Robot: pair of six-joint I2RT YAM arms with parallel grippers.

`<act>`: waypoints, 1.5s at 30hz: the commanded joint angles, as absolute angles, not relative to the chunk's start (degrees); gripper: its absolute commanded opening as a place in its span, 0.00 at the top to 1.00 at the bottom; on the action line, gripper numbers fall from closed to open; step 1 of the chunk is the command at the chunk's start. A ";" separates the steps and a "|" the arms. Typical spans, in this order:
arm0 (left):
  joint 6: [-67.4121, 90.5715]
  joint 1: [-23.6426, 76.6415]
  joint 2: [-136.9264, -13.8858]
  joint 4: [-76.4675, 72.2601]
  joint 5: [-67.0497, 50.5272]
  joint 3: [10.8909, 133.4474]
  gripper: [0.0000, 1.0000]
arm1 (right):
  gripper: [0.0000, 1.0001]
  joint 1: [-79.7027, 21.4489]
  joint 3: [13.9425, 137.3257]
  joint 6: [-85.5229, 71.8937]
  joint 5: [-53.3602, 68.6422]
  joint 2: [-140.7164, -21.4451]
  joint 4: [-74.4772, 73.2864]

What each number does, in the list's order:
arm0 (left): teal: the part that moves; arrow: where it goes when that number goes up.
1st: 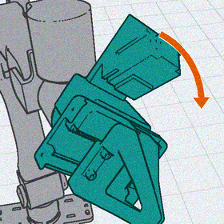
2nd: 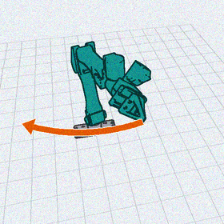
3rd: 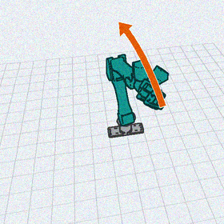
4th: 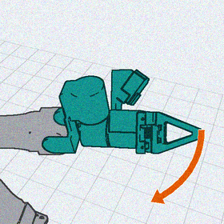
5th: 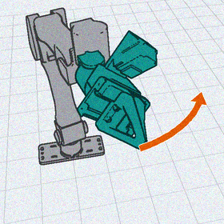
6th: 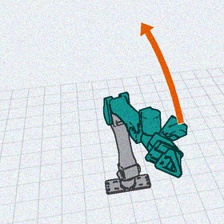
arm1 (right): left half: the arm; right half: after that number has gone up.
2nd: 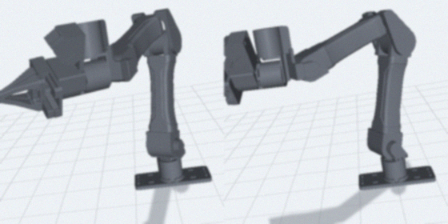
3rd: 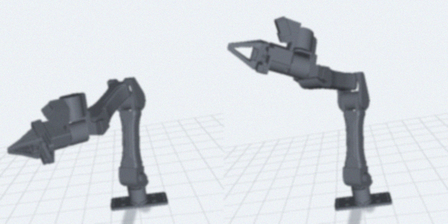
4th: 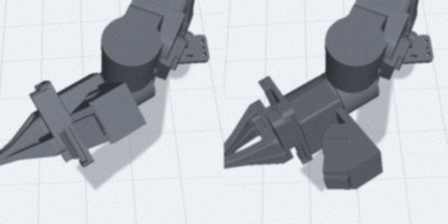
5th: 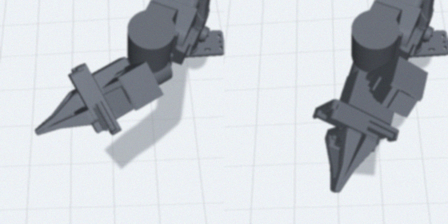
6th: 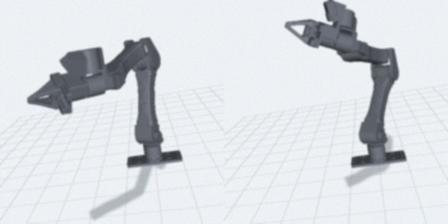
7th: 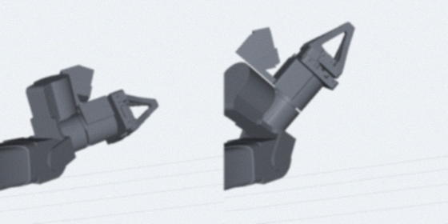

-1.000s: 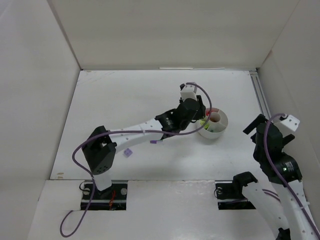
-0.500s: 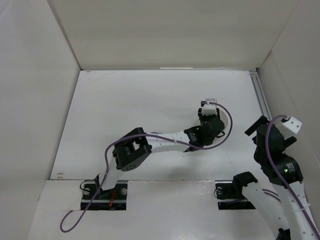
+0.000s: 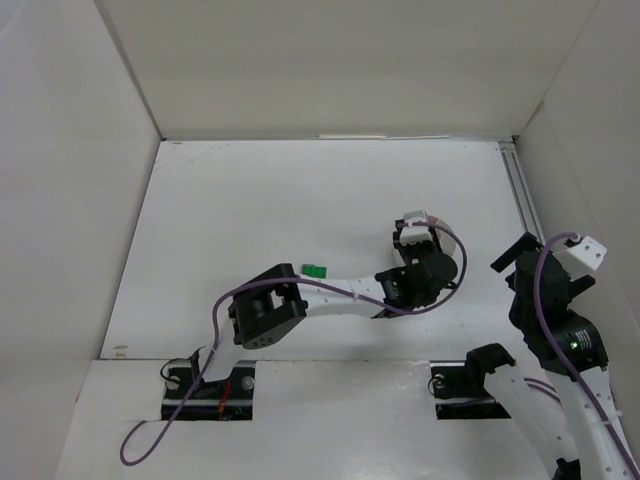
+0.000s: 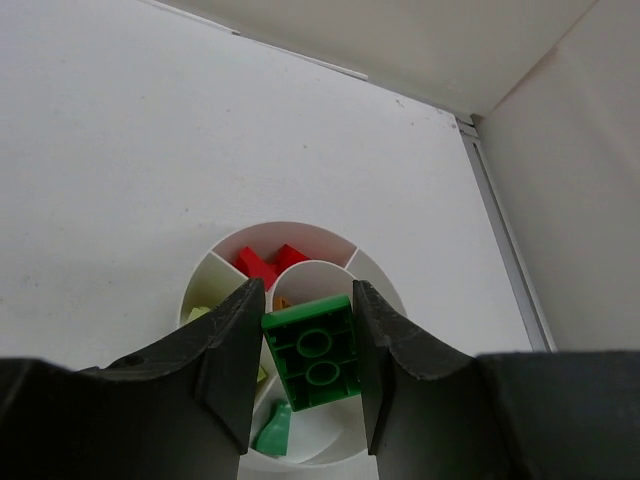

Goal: Sort the legos into containers by color

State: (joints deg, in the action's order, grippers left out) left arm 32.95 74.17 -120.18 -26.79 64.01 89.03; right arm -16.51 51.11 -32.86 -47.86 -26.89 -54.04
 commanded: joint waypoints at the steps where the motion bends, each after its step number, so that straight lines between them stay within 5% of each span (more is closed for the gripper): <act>1: 37.17 74.71 -120.23 -29.44 71.88 87.72 0.72 | 0.00 -16.35 52.39 -33.40 -48.69 -26.19 -54.40; 33: 43.68 76.99 -128.06 -33.84 76.72 90.00 0.72 | 0.00 -16.35 51.86 -30.59 -45.79 -26.19 -51.68; 34: 43.68 77.51 -128.06 -33.84 77.25 90.70 0.70 | 0.00 -16.35 51.86 -30.59 -45.79 -26.19 -51.07; 39: 43.15 77.52 -128.67 -33.84 78.31 90.70 0.25 | 0.00 -16.35 51.33 -30.06 -45.26 -26.72 -50.45; 45: 41.04 78.05 -127.36 -33.84 78.92 91.23 0.17 | 0.00 -16.35 51.33 -29.54 -44.65 -27.77 -49.83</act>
State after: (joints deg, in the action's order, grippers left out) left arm 42.33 77.30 -128.95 -32.23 76.77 88.84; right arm -16.51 50.92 -30.72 -45.04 -27.09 -52.51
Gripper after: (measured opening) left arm 0.825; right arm 0.994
